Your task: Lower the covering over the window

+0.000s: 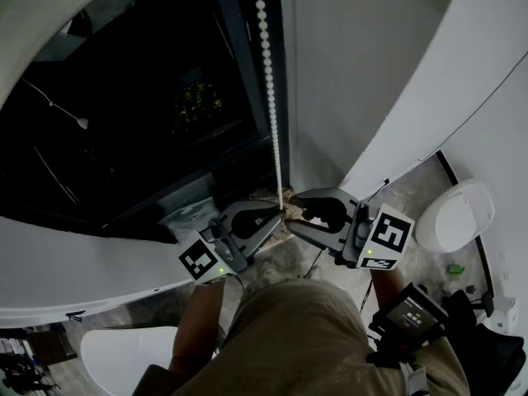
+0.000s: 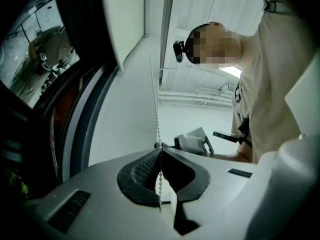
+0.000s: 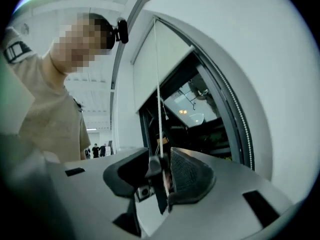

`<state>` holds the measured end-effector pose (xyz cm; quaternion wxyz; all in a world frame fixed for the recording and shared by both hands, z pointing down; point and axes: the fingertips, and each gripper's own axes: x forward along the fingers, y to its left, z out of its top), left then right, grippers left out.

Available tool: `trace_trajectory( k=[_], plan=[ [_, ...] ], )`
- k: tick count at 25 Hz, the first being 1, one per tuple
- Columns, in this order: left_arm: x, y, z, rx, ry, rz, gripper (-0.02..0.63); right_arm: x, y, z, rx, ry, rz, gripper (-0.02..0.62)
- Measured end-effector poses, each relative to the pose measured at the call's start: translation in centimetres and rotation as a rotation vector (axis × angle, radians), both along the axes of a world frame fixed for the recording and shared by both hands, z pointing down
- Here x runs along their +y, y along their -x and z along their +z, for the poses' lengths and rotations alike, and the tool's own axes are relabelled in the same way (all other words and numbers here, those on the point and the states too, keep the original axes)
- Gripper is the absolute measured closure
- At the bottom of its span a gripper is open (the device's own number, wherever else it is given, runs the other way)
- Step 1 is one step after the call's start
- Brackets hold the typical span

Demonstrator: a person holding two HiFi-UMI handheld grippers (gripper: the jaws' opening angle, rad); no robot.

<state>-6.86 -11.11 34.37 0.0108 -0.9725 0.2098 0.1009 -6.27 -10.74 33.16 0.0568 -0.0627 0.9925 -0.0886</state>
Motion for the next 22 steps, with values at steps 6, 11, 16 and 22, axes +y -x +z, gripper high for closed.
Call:
trace_trajectory(
  k=[6, 11, 16, 22],
  plan=[
    [1.4, -1.4, 2.5, 0.024, 0.058, 0.033, 0.584, -0.7, 0.2, -2.6, -0.039, -0.062, 0.138, 0.545],
    [1.9, -0.3, 1.4, 0.026, 0.046, 0.074, 0.583, -0.8, 1.0, -2.0, -0.04, -0.032, 0.142, 0.588],
    [0.1, 2.6, -4.4, 0.215, -0.023, 0.044, 0.495, -0.4, 2.2, 2.4, 0.061, 0.012, 0.102, 0.588],
    [-0.5, -0.2, -5.1, 0.097, -0.022, 0.041, 0.581, 0.5, 3.2, 2.6, 0.084, -0.009, 0.059, 0.588]
  ],
)
